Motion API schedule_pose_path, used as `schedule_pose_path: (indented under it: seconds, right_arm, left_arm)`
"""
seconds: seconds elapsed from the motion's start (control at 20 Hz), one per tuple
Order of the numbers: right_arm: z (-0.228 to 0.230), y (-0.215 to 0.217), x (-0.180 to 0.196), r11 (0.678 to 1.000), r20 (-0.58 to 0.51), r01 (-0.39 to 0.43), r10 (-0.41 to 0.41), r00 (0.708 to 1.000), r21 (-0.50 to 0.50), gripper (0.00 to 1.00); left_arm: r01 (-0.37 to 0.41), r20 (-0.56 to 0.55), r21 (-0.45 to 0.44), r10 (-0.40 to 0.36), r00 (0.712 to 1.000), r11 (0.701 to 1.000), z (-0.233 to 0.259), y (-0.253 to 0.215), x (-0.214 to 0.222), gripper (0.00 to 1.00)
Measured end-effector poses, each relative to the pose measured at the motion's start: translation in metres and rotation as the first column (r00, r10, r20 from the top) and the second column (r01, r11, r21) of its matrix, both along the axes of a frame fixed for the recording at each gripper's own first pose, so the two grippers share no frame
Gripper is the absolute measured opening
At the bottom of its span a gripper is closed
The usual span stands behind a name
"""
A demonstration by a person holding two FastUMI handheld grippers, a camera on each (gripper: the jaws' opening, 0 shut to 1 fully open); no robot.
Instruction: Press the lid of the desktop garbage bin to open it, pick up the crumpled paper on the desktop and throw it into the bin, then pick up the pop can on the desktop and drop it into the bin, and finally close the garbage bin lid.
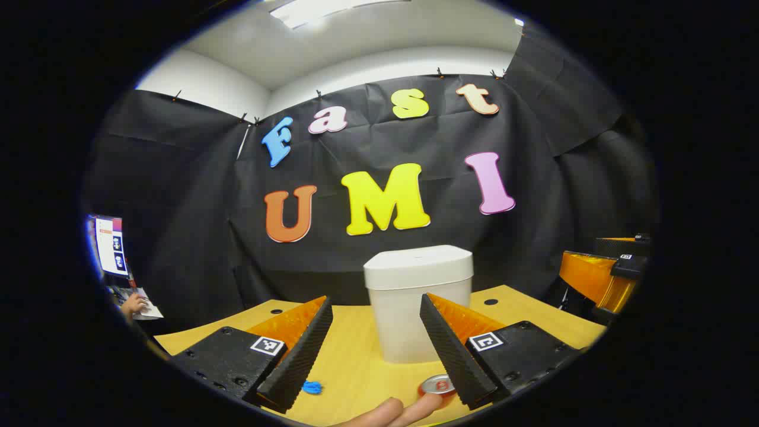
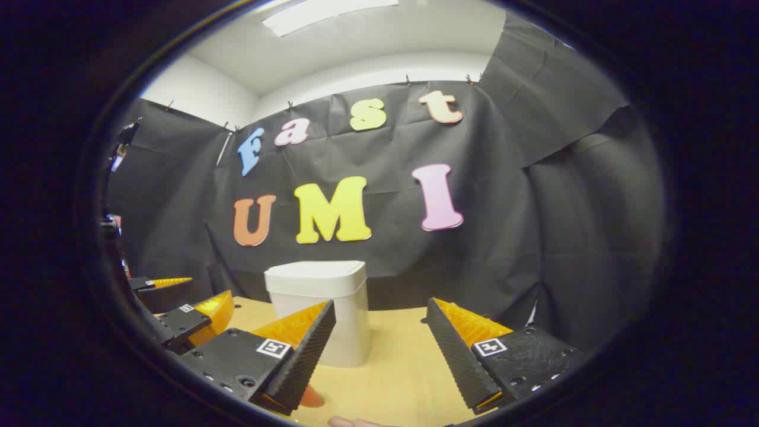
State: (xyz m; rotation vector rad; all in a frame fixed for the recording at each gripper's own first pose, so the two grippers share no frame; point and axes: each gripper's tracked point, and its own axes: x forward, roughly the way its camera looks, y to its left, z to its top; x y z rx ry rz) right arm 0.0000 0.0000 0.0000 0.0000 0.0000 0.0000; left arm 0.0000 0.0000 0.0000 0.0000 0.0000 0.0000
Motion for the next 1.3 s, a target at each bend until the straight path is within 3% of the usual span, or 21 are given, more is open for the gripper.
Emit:
schedule_pose_path:
  seconds: [0.1,0.15,0.25,0.55,0.9,1.1,1.3]
  right_arm:
    - [-0.002,0.026,-0.007,1.0,-0.009,-0.015,0.015,1.0,-0.006,0.99]
    - [-0.002,0.038,-0.011,1.0,-0.006,-0.021,0.021,1.0,-0.017,0.93]
    - [-0.003,0.055,-0.019,0.999,0.001,-0.017,0.017,1.0,-0.041,0.93]
    - [-0.018,0.078,-0.027,0.993,-0.006,0.0,-0.001,1.0,-0.118,0.95]
    - [-0.037,0.073,-0.021,0.996,-0.062,-0.001,-0.005,0.998,-0.093,0.96]
    - [-0.039,0.056,-0.017,0.997,-0.077,0.026,-0.032,0.997,-0.072,0.96]
    - [-0.043,0.047,-0.013,0.998,-0.094,0.04,-0.045,0.994,-0.055,0.99]
  left_arm:
    - [-0.018,-0.041,-0.028,0.017,0.999,0.999,-0.012,0.031,-0.008,0.97]
    - [-0.004,-0.053,-0.039,0.002,0.999,0.999,-0.017,0.04,-0.012,0.97]
    - [0.021,-0.07,-0.048,-0.024,0.997,0.999,-0.029,0.06,-0.019,0.97]
    - [-0.022,-0.099,-0.091,0.013,0.995,0.996,-0.066,0.124,-0.027,0.97]
    - [0.042,-0.127,-0.101,-0.054,0.99,0.994,-0.083,0.119,-0.03,0.96]
    - [0.024,-0.151,-0.104,-0.039,0.988,0.994,-0.088,0.122,-0.027,0.96]
    - [0.055,-0.169,-0.102,-0.072,0.983,0.993,-0.093,0.111,-0.028,0.96]
